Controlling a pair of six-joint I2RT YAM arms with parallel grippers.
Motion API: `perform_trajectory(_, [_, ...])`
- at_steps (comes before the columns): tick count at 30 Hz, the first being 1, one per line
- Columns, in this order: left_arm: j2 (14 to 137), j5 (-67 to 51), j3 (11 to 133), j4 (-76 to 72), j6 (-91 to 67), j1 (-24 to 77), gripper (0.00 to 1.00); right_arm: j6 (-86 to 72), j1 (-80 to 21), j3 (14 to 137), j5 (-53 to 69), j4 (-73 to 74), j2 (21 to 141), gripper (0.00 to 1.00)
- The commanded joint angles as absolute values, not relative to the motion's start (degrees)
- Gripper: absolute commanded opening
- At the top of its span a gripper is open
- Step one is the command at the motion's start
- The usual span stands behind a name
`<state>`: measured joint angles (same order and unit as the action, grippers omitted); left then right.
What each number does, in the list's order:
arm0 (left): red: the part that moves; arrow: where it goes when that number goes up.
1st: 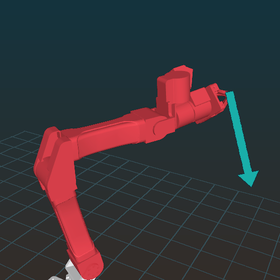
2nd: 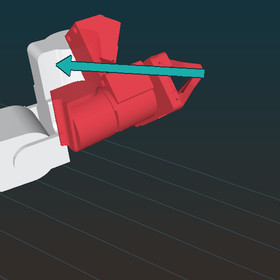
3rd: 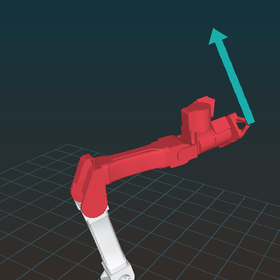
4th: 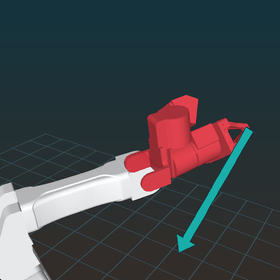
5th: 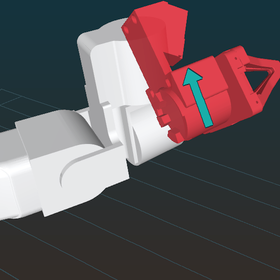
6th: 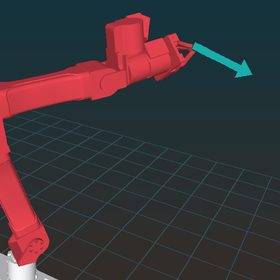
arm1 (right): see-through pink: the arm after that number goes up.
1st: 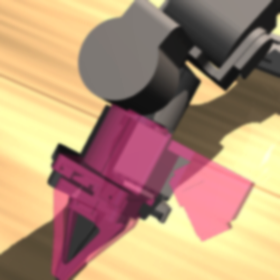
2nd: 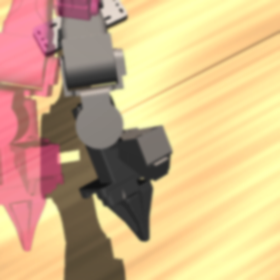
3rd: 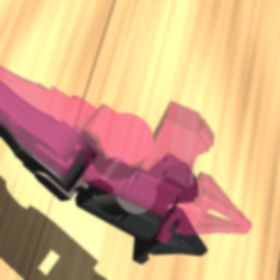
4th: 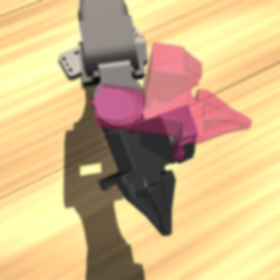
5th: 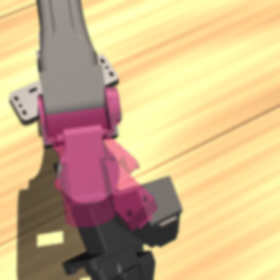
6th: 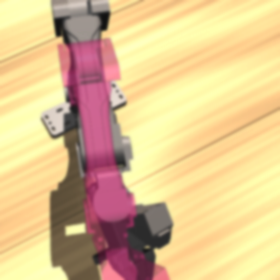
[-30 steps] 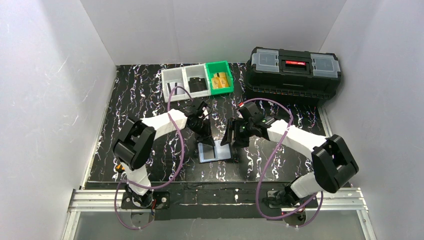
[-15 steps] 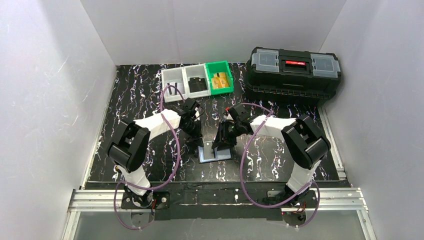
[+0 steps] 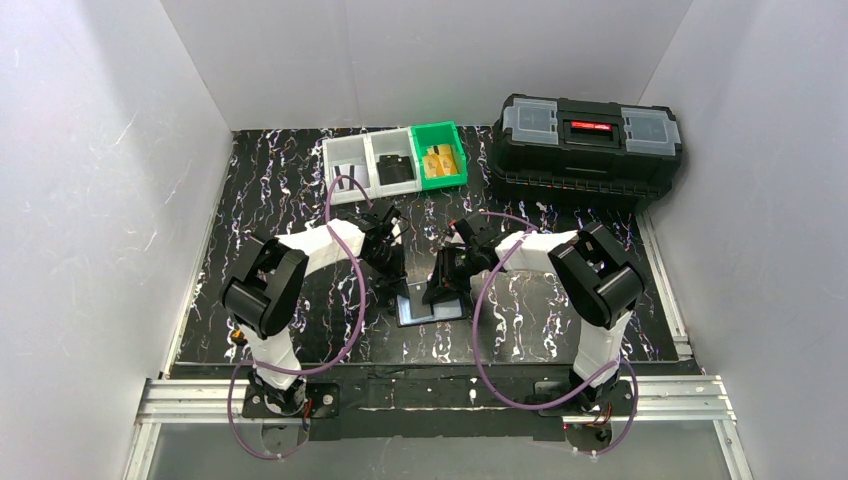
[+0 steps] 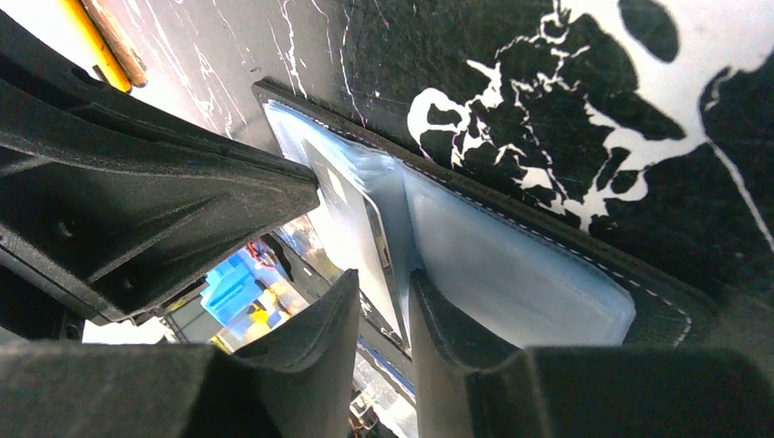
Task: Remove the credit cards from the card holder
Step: Remove the credit card from the card holder.
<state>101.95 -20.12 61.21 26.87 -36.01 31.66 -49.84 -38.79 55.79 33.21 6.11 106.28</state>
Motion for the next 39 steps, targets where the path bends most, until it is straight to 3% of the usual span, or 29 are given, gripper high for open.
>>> perform_trajectory(1, [103.5,-19.9,59.6,27.2,-35.8,32.3,0.00,-51.5,-39.3,55.5,36.0,2.1,107.0,0.31])
perform_trajectory(7, [103.3,-18.3,58.4,27.7,-36.5,32.4,0.00,-53.2,-38.8,52.8,37.0,-2.4,106.4,0.28])
perform_trajectory(21, [102.8,-16.5,57.0,28.3,-37.1,32.4,0.00,-66.6,-35.1,40.0,43.9,-29.1,105.6,0.29])
perform_trajectory(30, [102.7,-16.6,57.1,28.5,-37.2,32.4,0.00,-67.8,-34.4,38.4,43.9,-31.2,105.6,0.27])
perform_trajectory(34, [102.7,-16.6,57.2,28.5,-37.2,32.4,0.00,-67.9,-34.4,38.4,43.6,-31.1,105.9,0.21])
perform_trajectory(39, [103.2,-16.1,57.3,29.0,-37.4,32.3,0.00,-66.0,-32.5,36.2,41.6,-29.2,104.2,0.04])
